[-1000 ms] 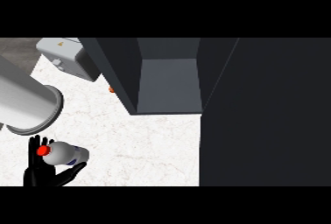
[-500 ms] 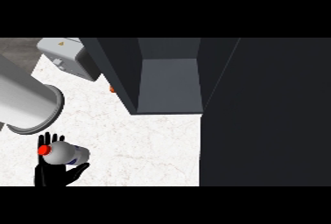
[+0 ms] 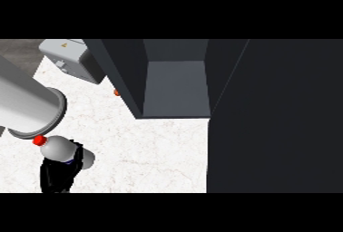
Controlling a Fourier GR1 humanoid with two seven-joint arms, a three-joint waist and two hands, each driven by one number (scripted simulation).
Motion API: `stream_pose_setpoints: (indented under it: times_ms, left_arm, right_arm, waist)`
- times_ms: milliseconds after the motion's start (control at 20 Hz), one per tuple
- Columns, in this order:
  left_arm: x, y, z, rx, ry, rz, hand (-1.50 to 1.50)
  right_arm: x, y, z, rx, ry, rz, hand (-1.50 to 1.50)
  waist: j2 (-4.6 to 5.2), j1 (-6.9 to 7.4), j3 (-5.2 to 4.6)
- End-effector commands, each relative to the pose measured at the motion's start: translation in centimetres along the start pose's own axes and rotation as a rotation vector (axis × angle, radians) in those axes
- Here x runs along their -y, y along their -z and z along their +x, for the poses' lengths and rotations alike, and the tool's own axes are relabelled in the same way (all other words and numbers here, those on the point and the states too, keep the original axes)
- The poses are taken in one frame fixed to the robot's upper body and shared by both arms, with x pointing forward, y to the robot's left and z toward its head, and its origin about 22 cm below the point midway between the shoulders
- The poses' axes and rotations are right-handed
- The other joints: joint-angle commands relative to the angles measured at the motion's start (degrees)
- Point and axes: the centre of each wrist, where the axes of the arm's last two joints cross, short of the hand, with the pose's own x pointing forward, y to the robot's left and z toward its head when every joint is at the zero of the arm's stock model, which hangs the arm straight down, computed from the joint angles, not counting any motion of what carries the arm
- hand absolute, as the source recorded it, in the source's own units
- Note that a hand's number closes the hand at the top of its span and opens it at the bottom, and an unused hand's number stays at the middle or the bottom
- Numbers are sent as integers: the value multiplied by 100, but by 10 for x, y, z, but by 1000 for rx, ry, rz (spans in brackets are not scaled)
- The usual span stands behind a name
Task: Pick up the bottled water, place it into the cabinet and close the cabinet
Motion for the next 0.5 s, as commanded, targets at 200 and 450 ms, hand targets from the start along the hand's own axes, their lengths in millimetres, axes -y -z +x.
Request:
stream_pose_setpoints:
  times_ms: [200, 450]
  left_arm:
    - [32, 5, -13, 31, 16, -103, 150]
    - [78, 5, -29, -40, -21, -284, 150]
  right_arm:
    - [2, 3, 24, 97, 13, -8, -150]
    - [-2, 5, 17, 53, 7, 22, -150]
  waist:
    - [0, -17, 2]
    - [-2, -9, 1]
